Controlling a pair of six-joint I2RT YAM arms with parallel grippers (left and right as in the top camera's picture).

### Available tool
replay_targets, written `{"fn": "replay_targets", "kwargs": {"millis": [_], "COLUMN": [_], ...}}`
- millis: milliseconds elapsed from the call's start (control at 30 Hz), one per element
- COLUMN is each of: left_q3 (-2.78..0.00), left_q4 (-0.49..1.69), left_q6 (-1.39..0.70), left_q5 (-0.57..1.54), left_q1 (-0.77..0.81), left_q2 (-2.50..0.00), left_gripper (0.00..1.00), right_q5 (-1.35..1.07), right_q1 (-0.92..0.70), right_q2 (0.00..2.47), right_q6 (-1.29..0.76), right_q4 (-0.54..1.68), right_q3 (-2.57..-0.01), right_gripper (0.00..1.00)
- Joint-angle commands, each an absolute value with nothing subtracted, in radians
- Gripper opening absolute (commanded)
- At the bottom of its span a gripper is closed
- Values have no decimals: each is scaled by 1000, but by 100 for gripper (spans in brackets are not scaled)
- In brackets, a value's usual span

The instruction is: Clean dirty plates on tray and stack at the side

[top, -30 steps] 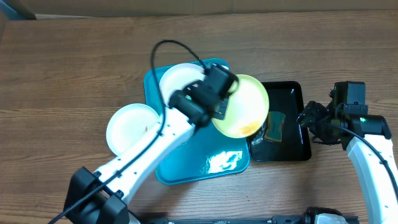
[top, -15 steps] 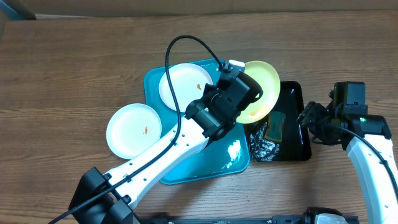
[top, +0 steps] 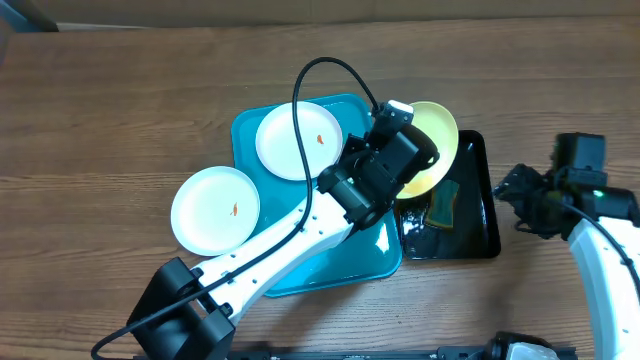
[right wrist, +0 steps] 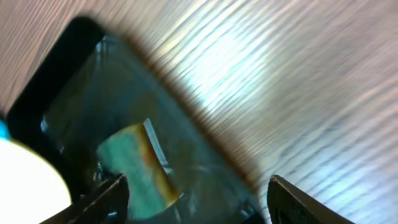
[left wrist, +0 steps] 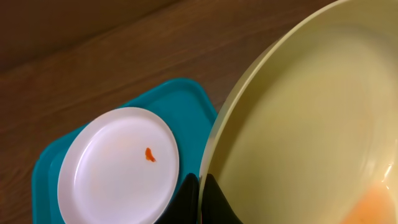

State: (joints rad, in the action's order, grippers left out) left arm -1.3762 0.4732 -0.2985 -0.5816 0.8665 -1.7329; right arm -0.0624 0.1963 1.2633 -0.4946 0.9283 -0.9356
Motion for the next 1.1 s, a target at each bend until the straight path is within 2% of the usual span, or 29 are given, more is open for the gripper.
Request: {"fn": "replay_targets", "kwargs": {"millis": [0, 367, 1067], "left_q3": [-1403, -1403, -1403], "left_q4": [424, 352, 286], "left_q6": [-220, -2, 147], "left_q5": [-643, -800, -1007], "left_q1": [887, 980, 1086], "left_q2": [-1739, -1739, -1739], "left_gripper": [4, 4, 4], "right_q5": [-105, -133, -133], "right_q1": [294, 347, 347], "right_q2": [1258, 1258, 1258], "right_q6": [-513, -498, -493], "right_q4": [929, 933, 934], "right_q3": [-957, -957, -956], "right_gripper": [73, 73, 73]}}
